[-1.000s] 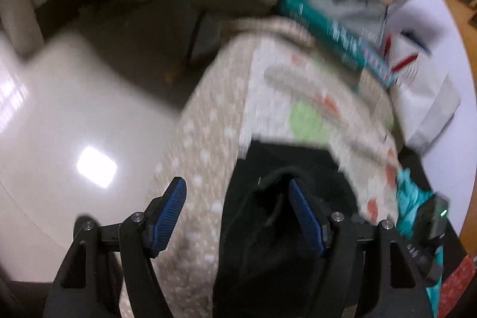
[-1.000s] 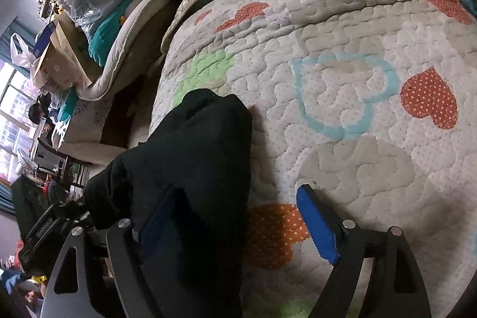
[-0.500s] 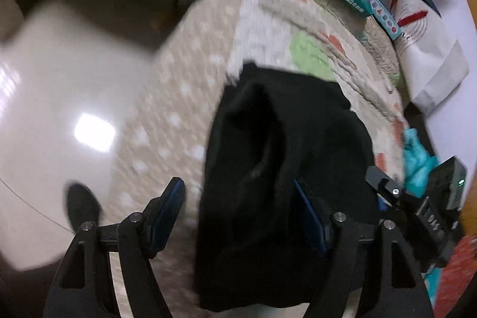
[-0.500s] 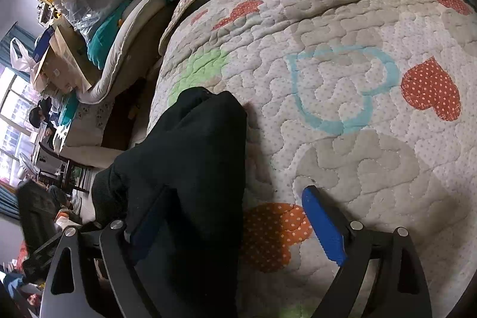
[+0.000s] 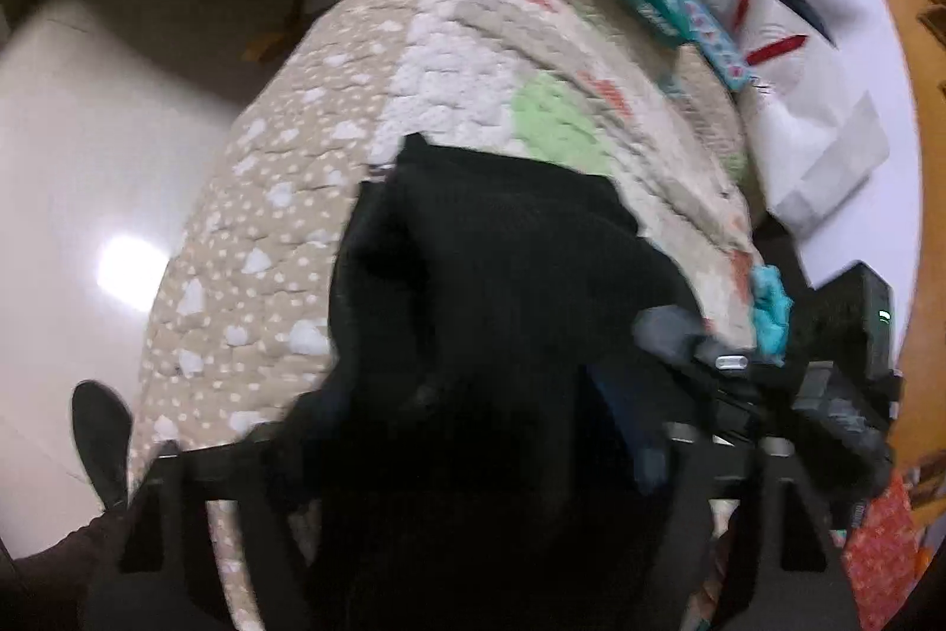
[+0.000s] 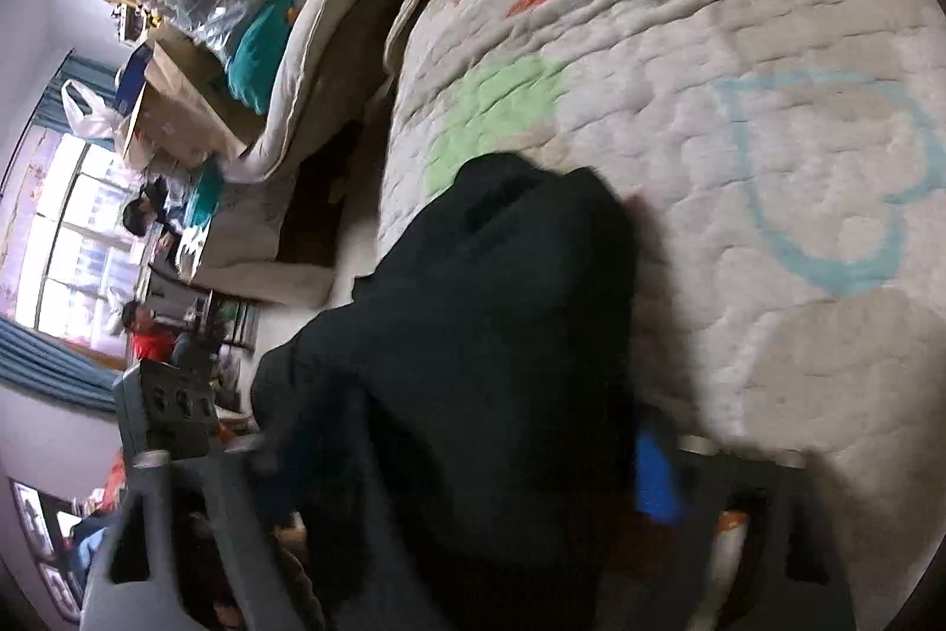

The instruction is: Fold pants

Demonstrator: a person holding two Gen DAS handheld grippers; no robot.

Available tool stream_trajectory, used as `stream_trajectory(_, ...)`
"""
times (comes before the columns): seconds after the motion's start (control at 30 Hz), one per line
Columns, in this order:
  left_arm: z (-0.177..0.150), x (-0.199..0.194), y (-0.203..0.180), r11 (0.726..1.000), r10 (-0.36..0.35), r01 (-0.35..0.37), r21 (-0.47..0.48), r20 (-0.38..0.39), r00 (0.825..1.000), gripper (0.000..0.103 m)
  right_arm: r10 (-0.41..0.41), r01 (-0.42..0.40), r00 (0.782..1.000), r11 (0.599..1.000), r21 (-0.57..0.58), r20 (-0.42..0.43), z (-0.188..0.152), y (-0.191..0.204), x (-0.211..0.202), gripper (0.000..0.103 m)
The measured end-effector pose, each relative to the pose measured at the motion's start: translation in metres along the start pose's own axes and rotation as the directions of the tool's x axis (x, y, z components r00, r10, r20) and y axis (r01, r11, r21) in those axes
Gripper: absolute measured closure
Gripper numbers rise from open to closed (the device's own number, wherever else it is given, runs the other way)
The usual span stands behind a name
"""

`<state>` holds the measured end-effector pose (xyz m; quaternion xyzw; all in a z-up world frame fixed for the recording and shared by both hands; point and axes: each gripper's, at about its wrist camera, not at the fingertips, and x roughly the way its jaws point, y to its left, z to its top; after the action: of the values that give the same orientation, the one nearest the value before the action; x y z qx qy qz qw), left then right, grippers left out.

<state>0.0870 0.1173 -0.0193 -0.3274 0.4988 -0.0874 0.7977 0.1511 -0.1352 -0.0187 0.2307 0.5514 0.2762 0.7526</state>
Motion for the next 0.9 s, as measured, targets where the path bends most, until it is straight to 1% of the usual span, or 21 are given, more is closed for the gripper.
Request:
stream_trajectory(0.03, 0.001, -0.002, 0.001, 1.0, -0.005, 0.005, -0.008, 0.001, 1.0, 0.047, -0.01, 0.01, 1.0, 1.0, -0.014, -0.009, -0.001, 0.002, 0.001, 0.046)
stream_trajectory(0.07, 0.003, -0.004, 0.002, 1.0, -0.021, 0.021, -0.019, 0.0, 1.0, 0.054, -0.012, 0.011, 1.0, 1.0, -0.028, -0.017, -0.001, 0.004, 0.001, 0.049)
stream_trajectory(0.1, 0.004, -0.006, 0.003, 0.999, -0.038, 0.038, -0.029, -0.001, 0.999, 0.057, -0.011, 0.01, 1.0, 0.999, -0.032, -0.017, -0.001, 0.005, -0.001, 0.052)
stream_trajectory(0.17, 0.007, -0.008, 0.0, 0.998, -0.048, 0.048, -0.027, 0.007, 0.999, 0.057, -0.005, 0.005, 1.0, 0.999, -0.038, -0.012, 0.001, 0.009, -0.005, 0.056)
stream_trajectory(0.27, 0.016, -0.01, -0.011, 0.998, -0.054, 0.055, -0.014, 0.028, 0.998, 0.057, -0.019, 0.02, 1.0, 0.996, -0.084, 0.013, 0.006, 0.024, -0.012, 0.059)
stream_trajectory(0.43, 0.055, -0.006, -0.033, 0.994, -0.105, 0.107, -0.03, 0.054, 0.993, 0.057, -0.029, 0.04, 0.996, 0.989, -0.14, 0.078, 0.031, 0.043, -0.031, 0.061)
stream_trajectory(0.53, 0.076, 0.0, -0.052, 0.993, -0.118, 0.118, 0.007, 0.074, 0.99, 0.057, -0.041, 0.058, 0.993, 0.987, -0.15, 0.114, 0.055, 0.044, -0.042, 0.061)
stream_trajectory(0.63, 0.095, 0.016, -0.068, 0.994, -0.1, 0.095, 0.062, 0.074, 0.992, 0.057, -0.064, 0.085, 0.988, 0.985, -0.147, 0.143, 0.078, 0.039, -0.049, 0.061)
stream_trajectory(0.67, 0.101, 0.025, -0.072, 0.994, -0.084, 0.078, 0.077, 0.066, 0.994, 0.057, -0.077, 0.099, 0.986, 0.985, -0.144, 0.149, 0.085, 0.036, -0.05, 0.061)
stream_trajectory(0.77, 0.103, 0.042, -0.072, 0.997, -0.029, 0.025, 0.075, 0.051, 0.998, 0.054, -0.126, 0.146, 0.981, 0.98, -0.137, 0.146, 0.1, 0.025, -0.043, 0.061)
stream_trajectory(0.8, 0.102, 0.046, -0.071, 0.997, 0.009, -0.013, 0.076, 0.047, 0.999, 0.054, -0.14, 0.159, 0.98, 0.978, -0.135, 0.139, 0.103, 0.022, -0.038, 0.061)
stream_trajectory(0.83, 0.101, 0.047, -0.07, 0.995, 0.047, -0.051, 0.082, 0.049, 0.998, 0.051, -0.155, 0.172, 0.98, 0.976, -0.135, 0.128, 0.105, 0.017, -0.033, 0.058)
stream_trajectory(0.87, 0.101, 0.047, -0.069, 0.99, 0.102, -0.106, 0.092, 0.05, 0.994, 0.045, -0.178, 0.194, 0.977, 0.972, -0.136, 0.119, 0.106, 0.012, -0.027, 0.056)
stream_trajectory(0.9, 0.102, 0.046, -0.066, 0.983, 0.158, -0.162, 0.09, 0.047, 0.986, 0.041, -0.21, 0.226, 0.97, 0.965, -0.135, 0.125, 0.106, 0.008, -0.024, 0.05)
